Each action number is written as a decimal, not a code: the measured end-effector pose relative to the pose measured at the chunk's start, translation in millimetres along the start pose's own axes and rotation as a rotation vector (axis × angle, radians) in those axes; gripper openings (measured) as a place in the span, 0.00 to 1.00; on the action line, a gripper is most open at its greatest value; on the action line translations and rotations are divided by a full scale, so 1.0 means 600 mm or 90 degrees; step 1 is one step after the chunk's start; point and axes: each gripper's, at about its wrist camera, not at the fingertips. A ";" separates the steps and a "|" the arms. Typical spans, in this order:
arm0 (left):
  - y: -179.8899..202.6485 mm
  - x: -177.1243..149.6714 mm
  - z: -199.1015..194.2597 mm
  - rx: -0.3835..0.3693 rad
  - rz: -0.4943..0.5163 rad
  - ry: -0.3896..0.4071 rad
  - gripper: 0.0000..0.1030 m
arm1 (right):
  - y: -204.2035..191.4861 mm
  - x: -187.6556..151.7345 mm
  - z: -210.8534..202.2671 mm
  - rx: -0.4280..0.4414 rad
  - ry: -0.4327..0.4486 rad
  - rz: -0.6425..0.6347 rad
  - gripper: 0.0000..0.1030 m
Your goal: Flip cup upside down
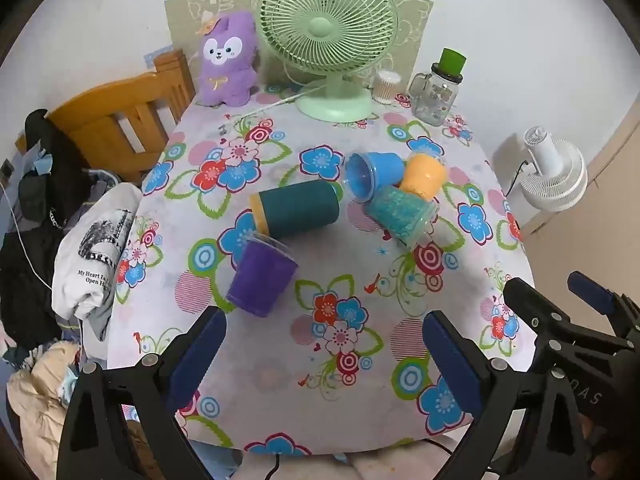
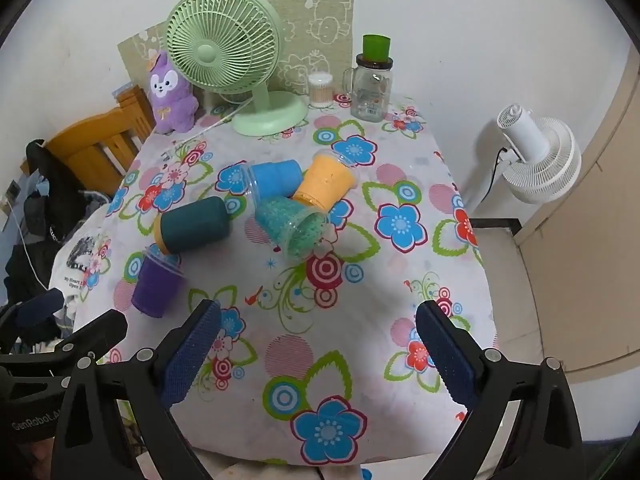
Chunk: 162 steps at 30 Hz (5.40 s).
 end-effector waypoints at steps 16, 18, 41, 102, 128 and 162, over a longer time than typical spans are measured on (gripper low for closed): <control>0.014 0.009 -0.011 0.000 0.022 0.022 0.97 | 0.006 0.007 -0.011 -0.008 0.014 -0.009 0.96; 0.015 0.007 -0.011 -0.001 0.021 0.024 0.97 | 0.006 0.007 -0.011 -0.007 0.015 -0.010 0.96; 0.005 0.002 -0.008 0.004 0.012 0.022 0.97 | -0.009 0.009 -0.007 -0.003 0.008 -0.019 0.96; 0.090 0.083 0.263 0.016 -0.086 -0.117 0.97 | 0.133 0.091 0.253 0.007 -0.117 -0.004 0.96; 0.142 0.087 0.440 -0.005 -0.121 -0.245 0.79 | 0.177 0.094 0.383 -0.006 -0.197 0.017 0.96; 0.126 -0.024 0.284 -0.047 -0.009 -0.201 0.62 | 0.087 -0.027 0.247 0.024 -0.222 0.014 0.96</control>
Point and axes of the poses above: each gripper's, at about its wrist camera, not at the fingertips, and z roughly the way its jaws point, y to its right, x to its top, and after that the axes turned 14 degrees about y, right-handed
